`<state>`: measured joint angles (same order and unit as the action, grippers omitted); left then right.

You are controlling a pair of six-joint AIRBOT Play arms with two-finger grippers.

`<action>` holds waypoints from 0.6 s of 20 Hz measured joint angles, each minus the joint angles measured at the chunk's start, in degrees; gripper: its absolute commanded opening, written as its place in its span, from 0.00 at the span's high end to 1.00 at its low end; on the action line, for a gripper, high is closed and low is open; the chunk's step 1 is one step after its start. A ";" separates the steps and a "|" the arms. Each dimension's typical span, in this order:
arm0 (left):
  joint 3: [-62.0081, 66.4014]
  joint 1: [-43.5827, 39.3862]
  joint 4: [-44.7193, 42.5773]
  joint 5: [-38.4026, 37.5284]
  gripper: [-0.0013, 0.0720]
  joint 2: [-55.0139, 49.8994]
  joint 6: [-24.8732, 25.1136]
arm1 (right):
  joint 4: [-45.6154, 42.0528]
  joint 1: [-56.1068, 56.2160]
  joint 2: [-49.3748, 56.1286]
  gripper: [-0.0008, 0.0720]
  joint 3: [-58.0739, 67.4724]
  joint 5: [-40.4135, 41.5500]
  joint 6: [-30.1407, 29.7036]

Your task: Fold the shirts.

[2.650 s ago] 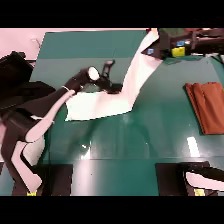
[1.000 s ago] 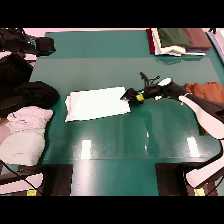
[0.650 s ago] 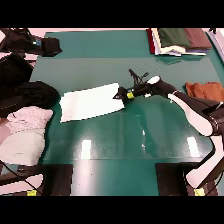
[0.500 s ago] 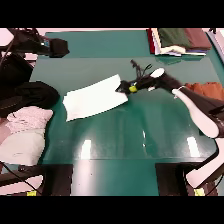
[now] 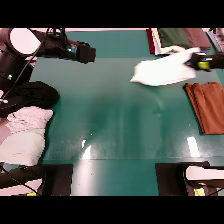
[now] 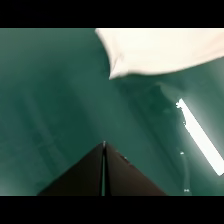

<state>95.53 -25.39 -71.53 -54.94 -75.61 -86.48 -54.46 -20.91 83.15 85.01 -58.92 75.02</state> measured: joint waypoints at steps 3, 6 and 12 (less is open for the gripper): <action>0.00 -2.01 0.00 0.90 0.95 0.00 -0.09 | -0.87 -11.04 -1.84 0.97 0.07 -0.39 0.46; 0.00 -2.93 0.15 1.31 0.95 0.00 -0.31 | -0.76 -17.73 -2.54 0.97 0.09 -0.72 0.52; 0.00 -3.45 0.22 1.38 0.95 0.00 -0.48 | -0.31 -21.16 -2.89 0.97 4.31 -2.47 0.59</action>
<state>95.53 -28.84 -71.31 -53.56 -75.61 -86.96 -54.76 -42.06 80.27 89.32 -61.39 75.61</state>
